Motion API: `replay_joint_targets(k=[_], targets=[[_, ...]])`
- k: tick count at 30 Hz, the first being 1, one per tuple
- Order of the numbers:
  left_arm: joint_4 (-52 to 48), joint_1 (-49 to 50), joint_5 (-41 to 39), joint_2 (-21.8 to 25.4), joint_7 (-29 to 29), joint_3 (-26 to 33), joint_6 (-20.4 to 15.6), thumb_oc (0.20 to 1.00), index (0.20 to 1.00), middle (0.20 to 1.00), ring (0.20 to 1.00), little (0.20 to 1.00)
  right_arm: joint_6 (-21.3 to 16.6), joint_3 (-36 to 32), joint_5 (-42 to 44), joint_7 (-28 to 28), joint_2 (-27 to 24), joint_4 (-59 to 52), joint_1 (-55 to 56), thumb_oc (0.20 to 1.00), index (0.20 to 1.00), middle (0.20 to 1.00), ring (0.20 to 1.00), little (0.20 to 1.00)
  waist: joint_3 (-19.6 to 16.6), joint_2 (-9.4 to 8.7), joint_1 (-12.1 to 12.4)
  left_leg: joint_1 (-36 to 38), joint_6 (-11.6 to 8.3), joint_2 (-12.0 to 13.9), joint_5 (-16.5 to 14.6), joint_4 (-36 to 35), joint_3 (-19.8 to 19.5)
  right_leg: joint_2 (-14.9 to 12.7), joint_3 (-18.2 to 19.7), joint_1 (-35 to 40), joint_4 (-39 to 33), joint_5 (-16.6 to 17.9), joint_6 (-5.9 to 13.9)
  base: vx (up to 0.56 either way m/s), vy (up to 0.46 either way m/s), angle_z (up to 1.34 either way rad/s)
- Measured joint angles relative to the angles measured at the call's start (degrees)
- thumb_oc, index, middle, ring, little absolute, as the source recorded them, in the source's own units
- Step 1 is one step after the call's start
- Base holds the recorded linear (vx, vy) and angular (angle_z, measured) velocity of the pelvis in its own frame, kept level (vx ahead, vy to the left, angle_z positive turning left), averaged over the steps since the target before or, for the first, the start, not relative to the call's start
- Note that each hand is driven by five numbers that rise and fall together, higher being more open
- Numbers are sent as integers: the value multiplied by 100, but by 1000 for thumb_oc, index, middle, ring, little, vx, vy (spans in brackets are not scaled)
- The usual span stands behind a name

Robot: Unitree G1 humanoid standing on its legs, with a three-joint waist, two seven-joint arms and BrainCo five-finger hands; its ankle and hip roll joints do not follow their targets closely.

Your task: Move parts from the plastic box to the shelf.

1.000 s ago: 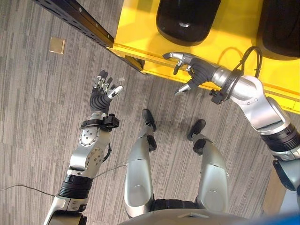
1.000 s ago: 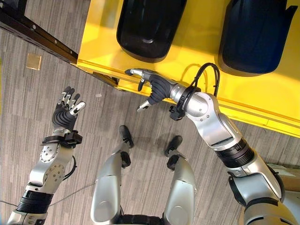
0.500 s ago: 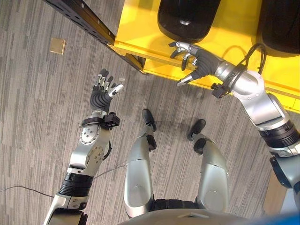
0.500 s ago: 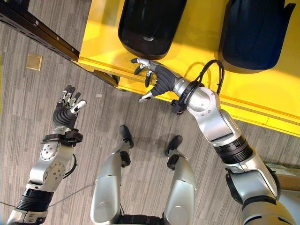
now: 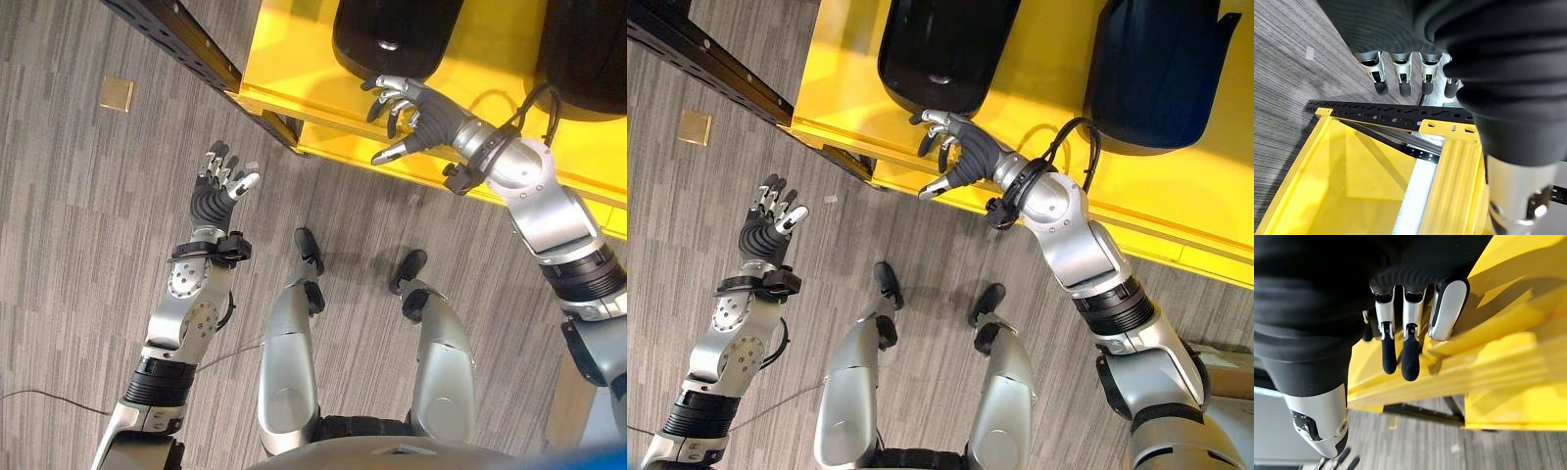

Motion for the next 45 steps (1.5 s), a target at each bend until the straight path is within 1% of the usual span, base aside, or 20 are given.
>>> replay_joint_targets(k=[4,14,30,35,40,43,45], targets=[[1,4,-1,0,-1,1,2,1000,1000,1000,1000,1000,89,-68,69,-93,0,81,-26,1000,1000,1000,1000,1000,-2,-6,7,0,-2,0,-1,9,-6,-1,0,6,6,0,-1,0,0,0],[3,-26,-9,1,1,2,95,1000,1000,1000,1000,1000,88,-79,192,-241,1,282,-131,1000,1000,1000,1000,1000,-2,-11,6,1,5,1,4,17,-11,-1,0,11,14,5,-8,0,0,0],[9,-29,-9,1,-2,3,96,1000,1000,1000,1000,1000,91,-79,182,-225,-4,417,-207,1000,1000,1000,1000,1000,-3,-10,22,10,26,0,22,29,-36,-3,-1,29,41,9,-14,0,0,0],[9,-20,-4,1,-4,4,95,1000,1000,1000,1000,1000,84,-109,183,-58,-4,416,-217,1000,1000,1000,1000,1000,-3,-9,28,14,26,0,25,28,-35,-3,0,29,44,9,-14,0,0,0],[8,-8,-4,1,-4,14,86,1000,1000,1000,1000,1000,92,-158,408,156,-8,360,-196,1000,1000,1000,1000,1000,-3,-8,27,24,30,-1,31,18,-29,-3,1,30,43,9,-15,-7,5,0],[5,28,-5,-2,-3,25,78,1000,1000,1000,1000,1000,234,-275,685,307,7,-382,282,1000,1000,1000,1000,1000,-3,-7,35,57,39,-7,38,-1,-11,-3,7,48,29,9,-15,-39,36,-1],[5,64,-7,-10,-4,25,48,1000,1000,1000,1000,1000,326,-306,877,371,158,-625,541,1000,1000,1000,1000,1000,-3,-7,17,130,39,-11,37,-17,7,-1,16,117,10,9,-14,-31,30,-3]])
